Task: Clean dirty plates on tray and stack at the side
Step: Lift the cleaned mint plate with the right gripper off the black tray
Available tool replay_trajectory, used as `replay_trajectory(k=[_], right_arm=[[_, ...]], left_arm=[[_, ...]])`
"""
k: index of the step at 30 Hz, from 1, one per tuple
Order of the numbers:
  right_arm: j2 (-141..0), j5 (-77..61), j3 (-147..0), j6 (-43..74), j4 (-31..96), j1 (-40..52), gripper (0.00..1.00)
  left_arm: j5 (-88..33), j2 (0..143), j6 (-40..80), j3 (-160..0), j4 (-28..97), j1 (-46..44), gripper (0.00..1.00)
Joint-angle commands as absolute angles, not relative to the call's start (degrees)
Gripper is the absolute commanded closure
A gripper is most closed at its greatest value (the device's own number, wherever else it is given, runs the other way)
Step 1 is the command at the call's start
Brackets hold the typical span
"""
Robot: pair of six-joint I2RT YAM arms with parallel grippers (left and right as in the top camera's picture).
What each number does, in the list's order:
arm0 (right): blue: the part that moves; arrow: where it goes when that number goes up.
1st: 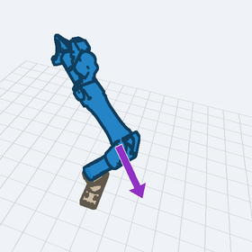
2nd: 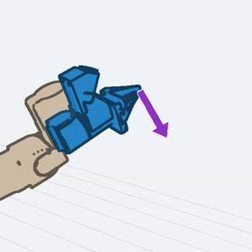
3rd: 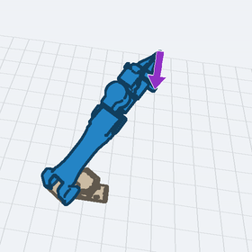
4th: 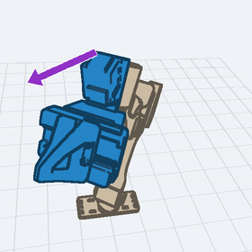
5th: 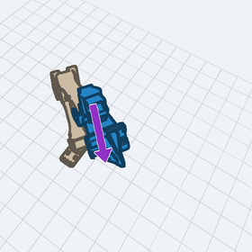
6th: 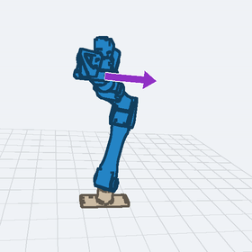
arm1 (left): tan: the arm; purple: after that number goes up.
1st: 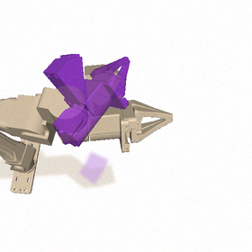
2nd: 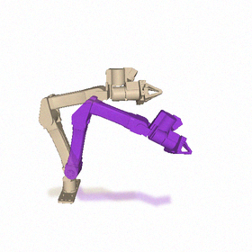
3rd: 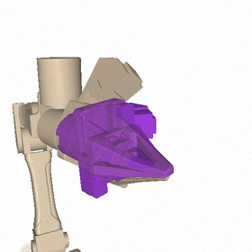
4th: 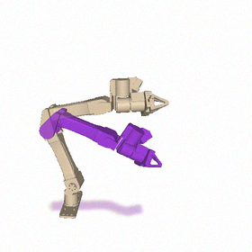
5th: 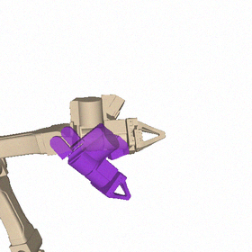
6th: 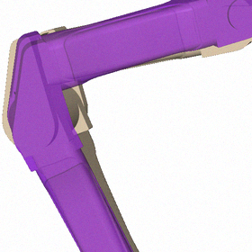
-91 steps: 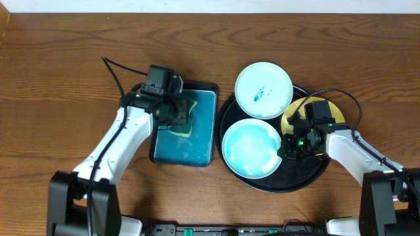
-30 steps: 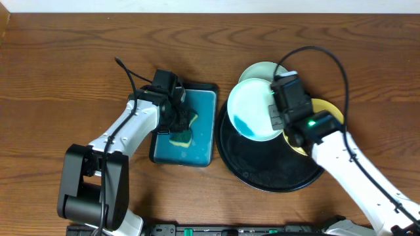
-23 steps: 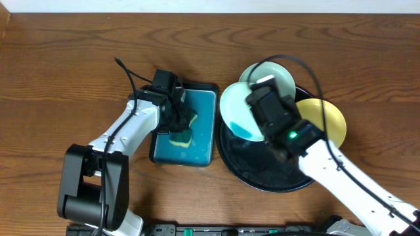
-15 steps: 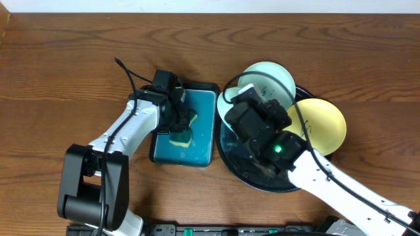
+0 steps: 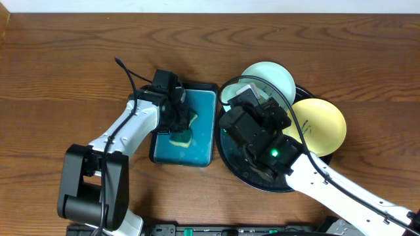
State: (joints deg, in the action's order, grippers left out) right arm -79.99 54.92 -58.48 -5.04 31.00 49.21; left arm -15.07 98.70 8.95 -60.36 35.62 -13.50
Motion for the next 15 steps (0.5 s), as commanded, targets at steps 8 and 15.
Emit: replay_trajectory(k=[8,15], right_arm=[[-79.5,64.6,-60.0,-16.7,24.3,50.0,0.99],[-79.5,64.7,-60.0,-19.4,21.9,50.5,0.99]], left_arm=[[-14.7,98.7,8.4,-59.9,35.7,-13.2,0.93],[-14.7,98.7,8.4,-59.9,35.7,-13.2,0.92]])
